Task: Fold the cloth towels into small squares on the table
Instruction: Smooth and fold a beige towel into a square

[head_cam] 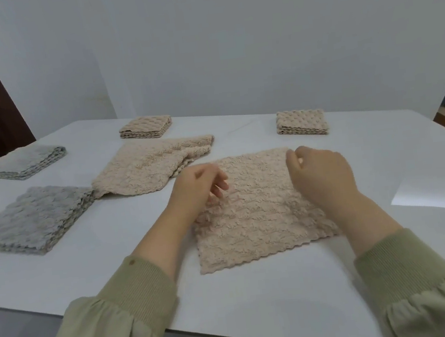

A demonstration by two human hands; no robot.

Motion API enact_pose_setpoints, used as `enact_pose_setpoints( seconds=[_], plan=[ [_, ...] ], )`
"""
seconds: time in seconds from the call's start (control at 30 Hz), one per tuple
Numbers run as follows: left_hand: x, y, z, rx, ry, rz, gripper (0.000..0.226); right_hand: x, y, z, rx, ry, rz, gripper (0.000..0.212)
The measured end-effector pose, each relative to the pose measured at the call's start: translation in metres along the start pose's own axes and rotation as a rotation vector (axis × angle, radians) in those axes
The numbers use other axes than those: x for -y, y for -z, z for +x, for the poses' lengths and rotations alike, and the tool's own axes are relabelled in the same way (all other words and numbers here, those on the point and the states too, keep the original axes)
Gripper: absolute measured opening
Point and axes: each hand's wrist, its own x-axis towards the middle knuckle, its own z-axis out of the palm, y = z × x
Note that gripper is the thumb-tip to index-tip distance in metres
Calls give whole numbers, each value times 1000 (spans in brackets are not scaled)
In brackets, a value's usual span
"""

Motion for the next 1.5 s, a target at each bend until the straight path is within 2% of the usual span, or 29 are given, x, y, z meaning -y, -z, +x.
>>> enact_pose_setpoints(
  seconds=[0.03,0.07,0.1,0.17,0.2,0.27,0.37,0.47,0.53,0.6,0.67,0.77,0.93,1.03,1.2,1.37,1.5],
  plan=[
    [7,0,3,-37,-55,283,27,-1,-8,-1,115,68,-47,42],
    [16,-1,5,37,-89,542,27,-2,-16,-3,259,122,-83,42],
    [23,-2,6,176,-96,742,37,-2,-23,-6,404,148,-103,44],
    [30,-3,8,342,-65,914,49,-4,-26,-6,526,134,-110,46],
    [28,-2,8,330,-63,899,43,-4,-24,-4,521,116,-118,44],
    [22,-1,7,198,-79,736,33,-1,-18,-1,465,91,-140,42],
    [16,0,5,33,-67,555,48,4,-11,2,352,69,-217,44],
    [21,1,9,-55,-65,415,52,4,-15,9,291,71,-247,33],
    [26,3,15,-114,-88,427,48,-2,-17,21,363,68,-275,25],
    [31,5,23,-156,-89,480,34,-10,-23,38,499,40,-303,30],
    [37,6,31,-112,-54,549,26,-20,-36,54,559,32,-281,40],
    [44,5,41,38,-55,658,29,-39,-59,61,525,16,-129,49],
    [53,8,59,-84,-39,675,37,-56,-76,57,307,-24,92,40],
    [53,7,64,-102,-6,742,29,-59,-79,61,281,-37,99,37],
    [53,9,67,-53,24,845,41,-61,-80,65,247,-2,7,41],
    [49,7,65,-70,6,793,46,-58,-78,66,213,60,-60,45],
    [41,9,59,-149,50,577,44,-52,-73,66,198,66,-63,58]
  ],
)
